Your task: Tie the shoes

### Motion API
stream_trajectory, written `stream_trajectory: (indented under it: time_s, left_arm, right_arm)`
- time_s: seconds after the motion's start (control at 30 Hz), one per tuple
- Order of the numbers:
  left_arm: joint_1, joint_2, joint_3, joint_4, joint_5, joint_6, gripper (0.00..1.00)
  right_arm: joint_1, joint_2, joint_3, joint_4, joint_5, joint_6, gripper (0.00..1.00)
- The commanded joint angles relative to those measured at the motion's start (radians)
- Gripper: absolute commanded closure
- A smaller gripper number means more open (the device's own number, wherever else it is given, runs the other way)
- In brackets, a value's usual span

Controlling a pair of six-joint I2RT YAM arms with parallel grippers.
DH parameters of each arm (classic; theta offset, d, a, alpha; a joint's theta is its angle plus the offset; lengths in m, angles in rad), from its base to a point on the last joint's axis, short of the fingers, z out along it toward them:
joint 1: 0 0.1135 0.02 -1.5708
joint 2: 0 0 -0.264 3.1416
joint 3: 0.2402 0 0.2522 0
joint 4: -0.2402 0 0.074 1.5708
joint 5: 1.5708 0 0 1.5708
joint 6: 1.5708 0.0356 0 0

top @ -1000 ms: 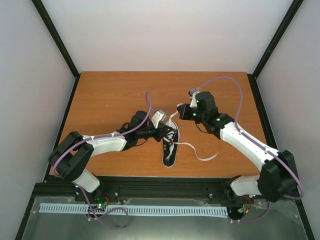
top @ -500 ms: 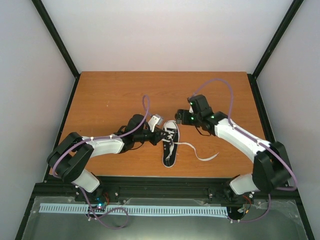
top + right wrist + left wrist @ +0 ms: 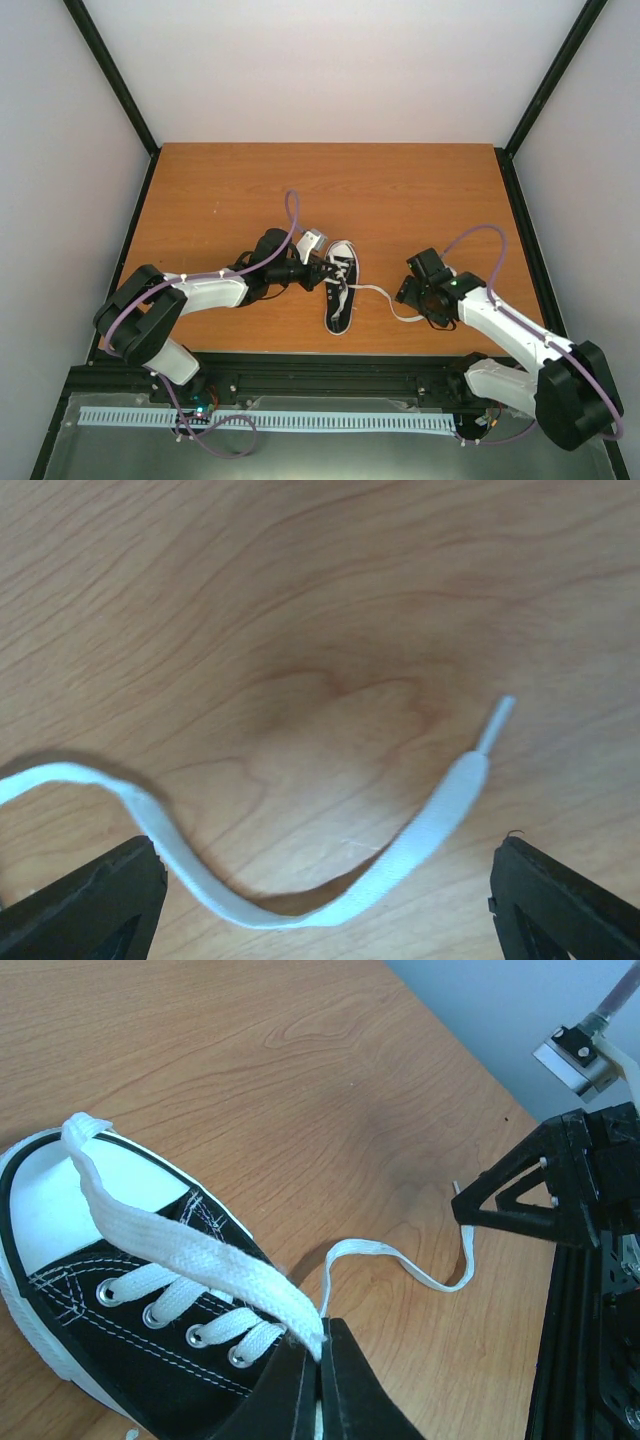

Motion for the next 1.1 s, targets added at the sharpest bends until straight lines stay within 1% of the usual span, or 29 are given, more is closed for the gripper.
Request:
stream_trajectory:
  time_s: [0.0,0.17,0.4,0.6,0.63,0.7,0.83,0.87,1.0,1.07]
  left_arm:
    - [0.008,-0.020,0.006,0.014,0.010,0.001,0.99]
    - [0.008,-0.022,0.009,0.007,0.012,0.002,0.99]
    - [0.006,-0.026,0.008,0.004,0.012,0.005,0.99]
    - [0.005,-0.025,0.006,0.011,0.010,0.001,0.98]
    - [0.005,-0.025,0.006,0.011,0.009,0.001,0.98]
    - [0.005,-0.026,0.006,0.011,0.011,0.001,0.98]
    - [0.003,-0.026,0.008,0.017,0.038,0.012,0.96]
    - [0.003,-0.025,0.008,0.023,0.052,0.011,0.95]
    - [0.002,0.008,0.033,0.057,0.139,0.011,0.91]
    - [-0.004,0.027,0.058,0.057,0.174,0.014,0.91]
  right_arm:
    - [-0.036,-0.044,-0.020,-0.047,0.071,0.156,0.12]
    - [-0.042,-0.008,-0.004,-0.064,0.119,0.173,0.18]
    - [-0.043,0.079,-0.036,0.023,0.072,0.162,0.34]
    - [-0.042,0.128,-0.069,0.065,0.046,0.160,0.41]
    - [-0.042,0.130,-0.075,0.070,0.046,0.163,0.45]
    - [-0.042,0.133,-0.090,0.089,0.044,0.163,0.58]
    - [-0.043,0.134,-0.084,0.101,0.053,0.134,0.92]
    - [-0.044,0.133,-0.073,0.092,0.064,0.123,0.97]
    - [-0.046,0.087,0.021,0.057,0.141,0.052,0.97]
    - [-0.045,0.039,0.071,0.081,0.166,0.006,0.97]
